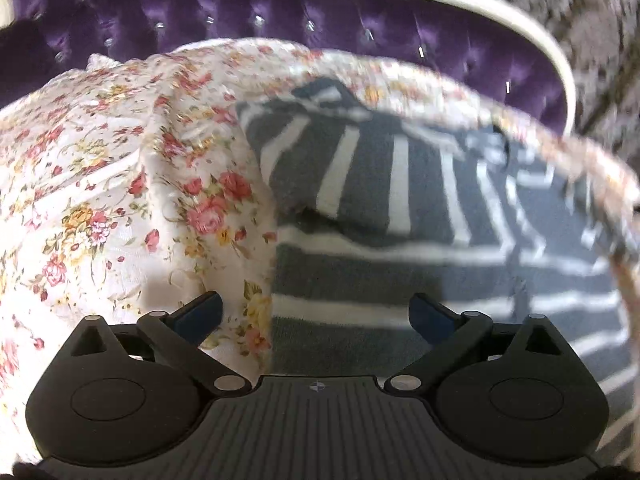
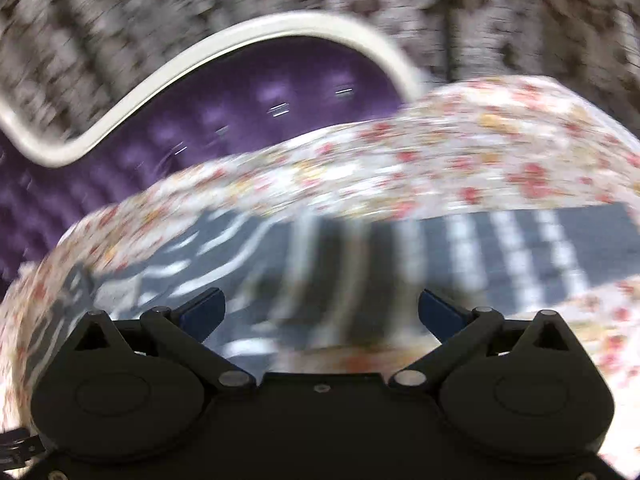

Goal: Fold small clothes
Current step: 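Move the right gripper to the other sleeve cuff and close on it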

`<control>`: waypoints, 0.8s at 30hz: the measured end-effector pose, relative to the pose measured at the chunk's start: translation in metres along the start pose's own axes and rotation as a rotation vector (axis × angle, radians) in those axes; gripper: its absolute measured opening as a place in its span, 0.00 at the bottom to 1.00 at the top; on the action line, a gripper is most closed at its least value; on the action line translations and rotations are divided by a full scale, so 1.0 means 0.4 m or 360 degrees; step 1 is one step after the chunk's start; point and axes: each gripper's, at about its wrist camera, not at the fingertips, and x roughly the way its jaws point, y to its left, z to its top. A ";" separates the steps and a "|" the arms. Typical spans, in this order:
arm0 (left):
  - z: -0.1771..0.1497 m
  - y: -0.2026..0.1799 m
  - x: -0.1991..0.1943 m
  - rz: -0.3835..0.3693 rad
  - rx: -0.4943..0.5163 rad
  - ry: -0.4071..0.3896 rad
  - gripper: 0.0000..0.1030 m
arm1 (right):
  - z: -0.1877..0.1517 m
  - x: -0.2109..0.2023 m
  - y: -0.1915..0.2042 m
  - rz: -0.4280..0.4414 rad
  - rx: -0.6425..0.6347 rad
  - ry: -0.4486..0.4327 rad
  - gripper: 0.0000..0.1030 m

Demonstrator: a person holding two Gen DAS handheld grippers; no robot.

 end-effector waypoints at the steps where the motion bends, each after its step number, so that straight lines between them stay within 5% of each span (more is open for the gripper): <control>1: 0.004 0.003 -0.010 -0.0017 -0.0034 -0.0031 0.97 | 0.009 -0.009 -0.032 -0.0033 0.0030 -0.0012 0.99; 10: 0.011 -0.034 -0.069 0.0060 0.0024 -0.0285 0.97 | 0.047 -0.042 -0.307 -0.0273 0.0259 -0.0081 0.99; 24: -0.006 -0.035 -0.035 -0.0063 0.0004 -0.0140 0.97 | 0.061 0.017 -0.517 -0.0255 0.0439 -0.0011 1.00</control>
